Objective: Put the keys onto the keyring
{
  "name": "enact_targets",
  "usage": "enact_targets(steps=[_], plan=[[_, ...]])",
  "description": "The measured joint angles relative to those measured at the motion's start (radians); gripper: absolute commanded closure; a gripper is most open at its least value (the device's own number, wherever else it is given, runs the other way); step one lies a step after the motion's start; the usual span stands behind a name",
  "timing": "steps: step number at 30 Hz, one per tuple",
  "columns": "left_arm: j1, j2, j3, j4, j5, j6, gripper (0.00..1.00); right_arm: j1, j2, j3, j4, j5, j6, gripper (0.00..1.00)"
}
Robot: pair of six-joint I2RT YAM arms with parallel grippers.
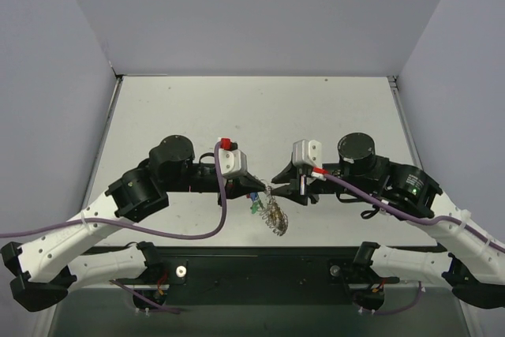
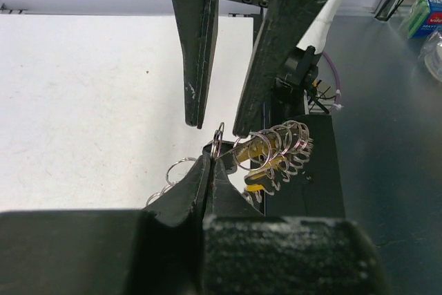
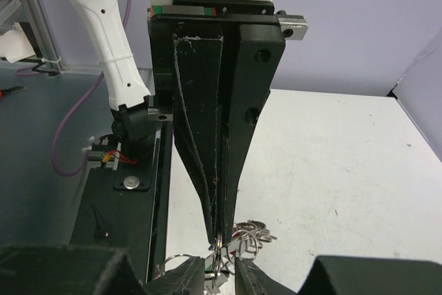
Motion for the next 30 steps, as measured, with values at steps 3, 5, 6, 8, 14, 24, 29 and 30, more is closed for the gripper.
enact_targets(steps=[3,5,6,8,14,24,29,30], plan=[[0.0,-0.005,0.0,0.01,0.0,-0.002,1.0,-0.013,0.0,-0.001,0.0,-0.01,0.0,0.9],[0.0,-0.007,0.0,0.011,0.001,-0.003,1.0,-0.02,0.0,-0.002,0.0,-0.018,0.001,1.0],[0.0,-0.008,0.0,0.013,0.001,-0.003,1.0,-0.024,0.0,-0.002,0.0,-0.025,0.002,1.0],[0.0,-0.009,0.0,0.013,0.002,-0.006,1.0,-0.027,0.001,-0.002,0.0,-0.031,0.004,1.0],[0.0,-0.023,-0.022,0.036,0.002,-0.018,1.0,-0.033,0.001,-0.002,0.001,-0.044,0.003,0.98],[0.0,-0.046,-0.043,0.092,0.005,-0.026,1.0,-0.044,-0.003,-0.032,0.008,-0.048,0.005,1.0],[0.001,-0.045,-0.043,0.1,0.007,-0.026,1.0,-0.05,-0.005,-0.032,0.008,-0.05,0.013,1.0],[0.001,-0.044,-0.043,0.1,0.008,-0.026,1.0,-0.05,-0.005,-0.032,0.007,-0.05,0.013,1.0]])
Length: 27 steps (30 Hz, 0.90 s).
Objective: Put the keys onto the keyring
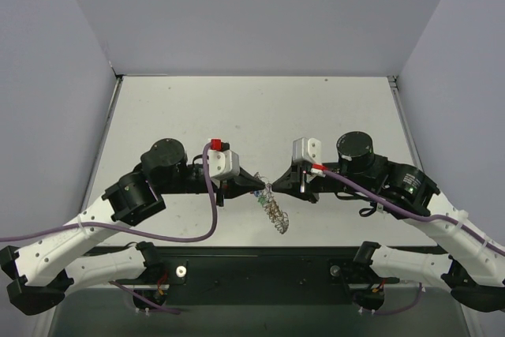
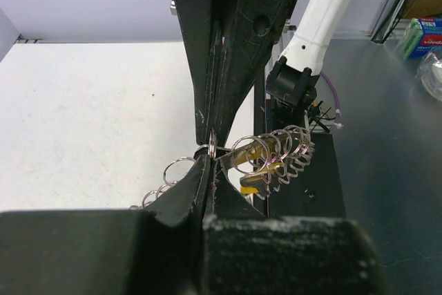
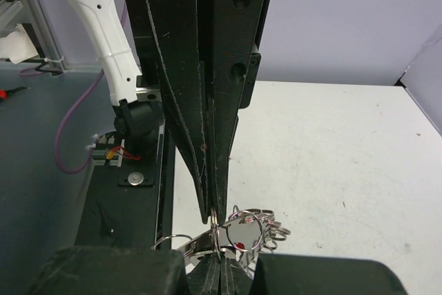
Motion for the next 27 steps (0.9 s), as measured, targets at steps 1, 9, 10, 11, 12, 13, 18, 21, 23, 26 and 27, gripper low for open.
enact_targets(steps=[1,9,10,11,12,13,18,21,23,26,27], plan=[[0.0,0.0,0.0,0.0,0.0,0.0,1.0,0.0,0.0,0.0,0.0,0.0,0.001,1.0],[0.0,-0.006,-0.021,0.066,0.002,-0.023,1.0,-0.002,0.0,-0.003,0.001,-0.001,0.006,1.0],[0.0,-0.011,-0.033,0.085,0.003,-0.026,1.0,-0.005,0.0,-0.005,0.001,-0.001,0.008,1.0],[0.0,-0.015,-0.045,0.1,0.004,-0.029,1.0,-0.007,0.0,-0.006,0.002,-0.002,0.01,1.0],[0.0,-0.021,-0.06,0.125,0.004,-0.034,1.0,-0.008,0.0,-0.008,0.002,-0.004,0.01,1.0],[0.0,-0.027,-0.079,0.151,0.005,-0.038,1.0,-0.01,0.0,-0.01,0.001,-0.005,0.011,1.0],[0.0,-0.051,-0.154,0.275,0.012,-0.066,1.0,-0.016,0.0,-0.027,0.002,-0.012,0.017,1.0],[0.0,-0.053,-0.19,0.38,0.027,-0.101,1.0,-0.021,0.0,-0.04,0.011,-0.02,0.02,1.0],[0.0,-0.052,-0.213,0.452,0.035,-0.127,1.0,-0.021,0.0,-0.049,0.018,-0.027,0.022,1.0],[0.0,-0.047,-0.256,0.57,0.045,-0.176,1.0,-0.021,-0.002,-0.064,0.037,-0.035,0.029,1.0],[0.0,-0.043,-0.267,0.607,0.047,-0.192,1.0,-0.021,-0.003,-0.069,0.044,-0.036,0.033,1.0]])
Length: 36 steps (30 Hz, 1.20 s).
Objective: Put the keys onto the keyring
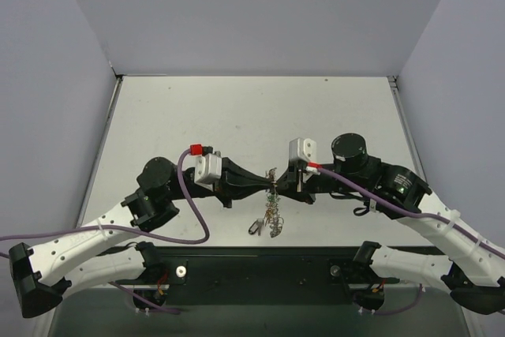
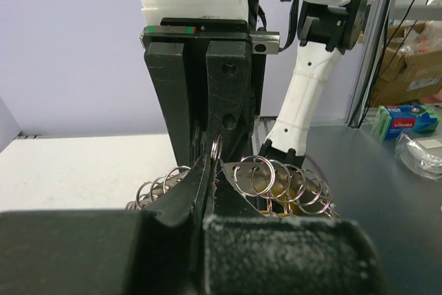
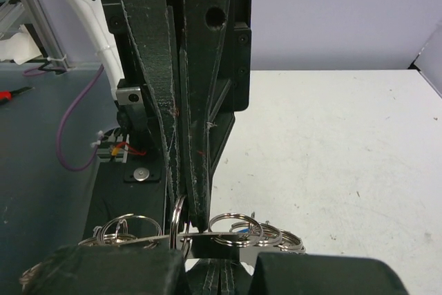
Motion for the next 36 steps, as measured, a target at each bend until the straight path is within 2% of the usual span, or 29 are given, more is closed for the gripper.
enact_targets(steps=[5,8,11,15,17,18,20,24,28,29,32,33,36], plan=[[0.0,0.019,-0.033,0.1,0.002,-0.048,1.0,0.0,-0.032,-0.031,0.034,0.004,0.011,1.0],[0.0,0.017,-0.036,0.104,-0.005,-0.05,1.0,0.0,-0.077,-0.058,0.047,0.019,0.015,0.94],[0.001,0.007,-0.038,0.102,-0.021,-0.049,1.0,0.0,-0.114,-0.074,0.057,0.035,0.022,0.84],[0.011,-0.023,-0.051,0.084,-0.058,-0.038,1.0,0.0,-0.131,-0.093,0.074,0.065,0.037,0.64],[0.02,-0.039,-0.055,0.064,-0.084,-0.033,1.0,-0.002,-0.132,-0.106,0.082,0.081,0.044,0.57],[0.024,-0.045,-0.058,0.055,-0.095,-0.031,1.0,-0.006,-0.132,-0.113,0.085,0.089,0.045,0.5],[0.039,-0.062,-0.064,0.023,-0.123,-0.028,1.0,-0.014,-0.13,-0.129,0.092,0.102,0.054,0.45],[0.115,-0.101,-0.066,-0.074,-0.167,-0.027,1.0,-0.061,-0.108,-0.164,0.111,0.124,0.083,0.35],[0.246,-0.143,-0.066,-0.173,-0.184,-0.043,1.0,-0.149,-0.04,-0.174,0.163,0.149,0.149,0.32],[0.28,-0.151,-0.066,-0.199,-0.185,-0.044,1.0,-0.158,-0.01,-0.173,0.182,0.16,0.168,0.17],[0.359,-0.161,-0.066,-0.267,-0.171,-0.041,1.0,-0.192,0.084,-0.173,0.216,0.185,0.204,0.14],[0.385,-0.161,-0.066,-0.283,-0.169,-0.039,1.0,-0.196,0.112,-0.173,0.227,0.188,0.209,0.08],[0.443,-0.155,-0.066,-0.332,-0.139,-0.024,1.0,-0.225,0.212,-0.173,0.272,0.183,0.233,0.07]])
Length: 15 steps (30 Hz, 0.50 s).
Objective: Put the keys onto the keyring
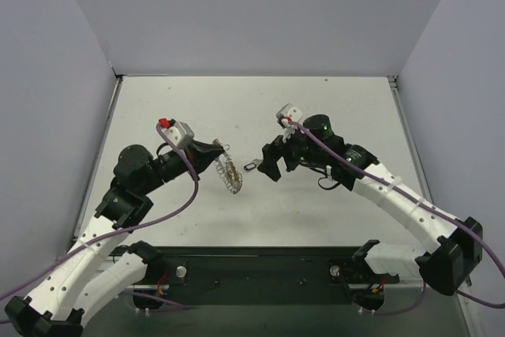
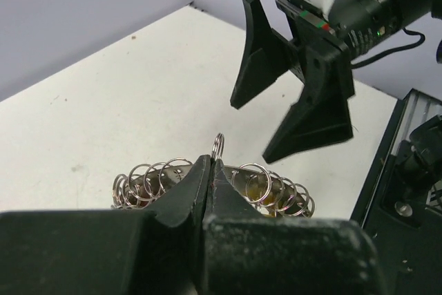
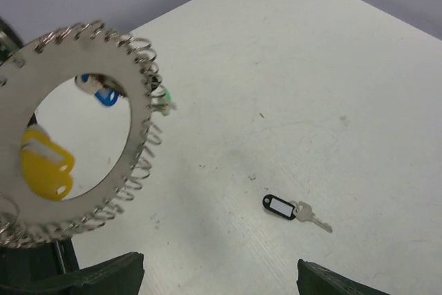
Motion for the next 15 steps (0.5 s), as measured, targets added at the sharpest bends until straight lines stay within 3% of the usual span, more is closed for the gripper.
enact_targets(steps=[3,8,11,15], plan=[[0.052,0.021,-0.001,-0.022,0.034,0.025,1.0,-0.056,0.053,-0.05,0.159,-0.016,0.087,0.05],[0.123,0.06,-0.055,-0.019,0.056,0.071,1.0,-0.116,0.106,-0.357,0.648,-0.015,0.338,0.0],[0.14,0.1,-0.075,-0.044,0.042,0.093,1.0,-0.118,0.25,-0.371,0.686,0.011,0.401,0.0],[0.167,0.118,-0.08,-0.056,0.011,0.112,1.0,-0.159,0.424,-0.232,0.673,0.022,0.436,0.0]])
